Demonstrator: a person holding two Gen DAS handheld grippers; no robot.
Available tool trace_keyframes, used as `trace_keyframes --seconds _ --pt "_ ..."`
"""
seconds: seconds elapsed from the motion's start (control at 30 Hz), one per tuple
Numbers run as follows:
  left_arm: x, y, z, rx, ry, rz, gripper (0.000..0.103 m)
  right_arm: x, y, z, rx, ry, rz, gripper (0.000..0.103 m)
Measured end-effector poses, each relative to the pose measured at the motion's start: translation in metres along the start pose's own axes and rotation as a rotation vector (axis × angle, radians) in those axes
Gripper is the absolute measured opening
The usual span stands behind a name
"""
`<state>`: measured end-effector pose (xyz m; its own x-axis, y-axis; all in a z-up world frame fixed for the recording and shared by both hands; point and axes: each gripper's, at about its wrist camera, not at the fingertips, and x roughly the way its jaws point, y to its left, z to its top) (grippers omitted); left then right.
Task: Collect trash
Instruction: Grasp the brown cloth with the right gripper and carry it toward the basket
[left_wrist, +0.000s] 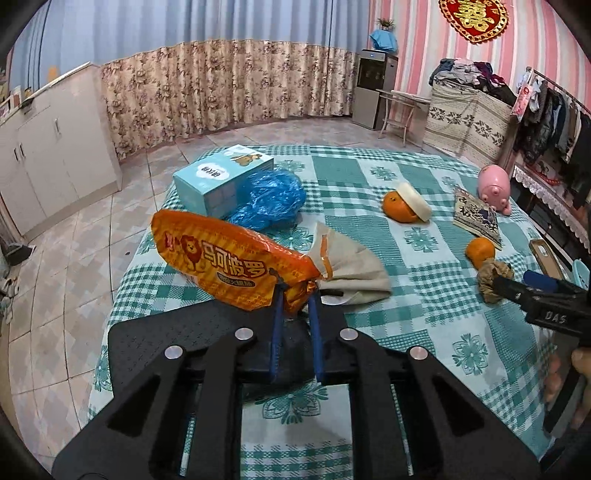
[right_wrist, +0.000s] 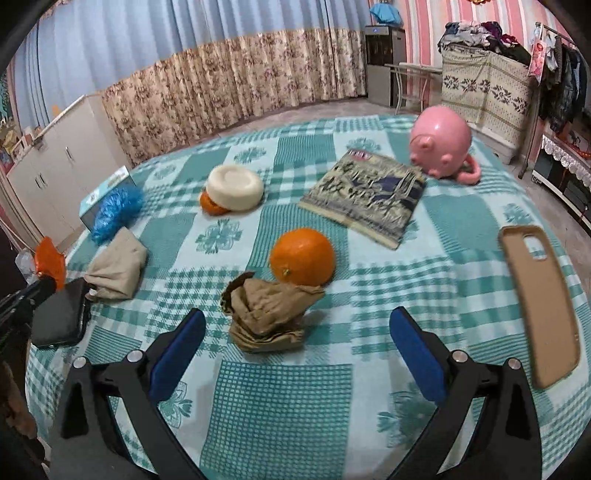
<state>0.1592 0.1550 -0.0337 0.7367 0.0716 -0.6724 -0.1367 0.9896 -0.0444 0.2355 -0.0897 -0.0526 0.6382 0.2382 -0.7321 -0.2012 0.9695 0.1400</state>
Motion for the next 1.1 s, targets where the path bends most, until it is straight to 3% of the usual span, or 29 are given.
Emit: trace_keyframes --seconds 0.03,0.1,0.27,0.53,0.9,1.03,1.1 --pt "0.001 0.000 0.000 0.000 0.000 0.004 0.012 0.004 0.002 -0.001 -0.003 0.007 0.000 0.093" --pt "0.001 -0.001 0.000 -0.001 0.000 0.005 0.012 0.009 0.005 -0.002 -0.020 0.022 0.003 0.070" --pt "0.000 -0.010 0.004 0.017 -0.007 0.013 0.012 0.004 0.007 -0.001 -0.058 0.022 0.057 0.043" --pt "-0.012 -0.045 0.015 0.071 -0.049 -0.001 0.012 -0.037 -0.028 0.012 0.005 -0.088 0.055 0.043" --pt "-0.028 -0.147 0.043 0.212 -0.131 -0.110 0.012 -0.105 -0.145 0.021 0.143 -0.236 -0.155 0.043" --pt "-0.035 -0.203 0.053 0.261 -0.162 -0.189 0.012 -0.128 -0.197 0.013 0.228 -0.263 -0.229 0.043" --pt "-0.038 -0.236 0.056 0.296 -0.181 -0.231 0.012 -0.140 -0.223 0.007 0.248 -0.268 -0.305 0.043"
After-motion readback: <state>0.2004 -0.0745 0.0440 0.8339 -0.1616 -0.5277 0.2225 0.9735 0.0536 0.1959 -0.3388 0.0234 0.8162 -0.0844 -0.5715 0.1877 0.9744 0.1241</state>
